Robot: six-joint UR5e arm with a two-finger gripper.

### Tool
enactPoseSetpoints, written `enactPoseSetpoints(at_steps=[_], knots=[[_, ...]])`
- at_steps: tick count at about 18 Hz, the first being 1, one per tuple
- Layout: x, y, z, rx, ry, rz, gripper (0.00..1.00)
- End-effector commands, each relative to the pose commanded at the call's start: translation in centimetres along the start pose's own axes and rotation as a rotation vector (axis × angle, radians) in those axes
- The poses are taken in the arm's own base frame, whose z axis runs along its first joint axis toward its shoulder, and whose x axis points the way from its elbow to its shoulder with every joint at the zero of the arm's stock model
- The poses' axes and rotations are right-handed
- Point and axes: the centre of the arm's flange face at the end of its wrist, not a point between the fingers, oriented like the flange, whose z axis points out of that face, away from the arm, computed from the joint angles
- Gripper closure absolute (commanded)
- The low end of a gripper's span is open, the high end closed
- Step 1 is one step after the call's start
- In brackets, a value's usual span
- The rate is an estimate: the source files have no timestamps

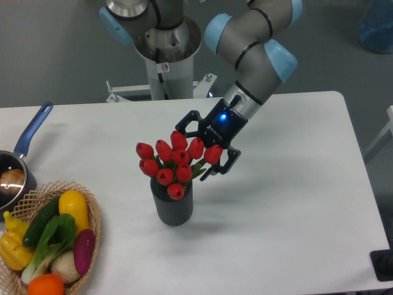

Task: Pick up the flowers from the vase
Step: 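Lower the open gripper around the tulip stems below the blooms, then close the gripper on the tulip bunch stems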

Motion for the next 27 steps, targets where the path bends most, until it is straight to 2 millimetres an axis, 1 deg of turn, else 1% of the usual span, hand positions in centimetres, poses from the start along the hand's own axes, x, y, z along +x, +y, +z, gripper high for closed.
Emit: enactPoseSetpoints(at_steps=[6, 10, 12, 15, 17, 20, 27], knots=[[0.4, -0.4, 0.9, -0.002, 0.017, 0.010, 0.00], [0.4, -0.3, 1.0, -0.001, 0.020, 0.020, 0.00], [0.3, -0.2, 1.3, 0.000, 0.025, 0.021, 0.00], [0.5, -0.8, 2.0, 0.001, 0.029, 0.049, 0.00], [0.2, -0.5, 2.5, 0.005, 0.033, 0.054, 0.00], [0.1, -1.1, 2.3, 0.052, 0.035, 0.053, 0.00], [0.0, -0.9, 2.5, 0.052, 0.037, 0.052, 0.00]])
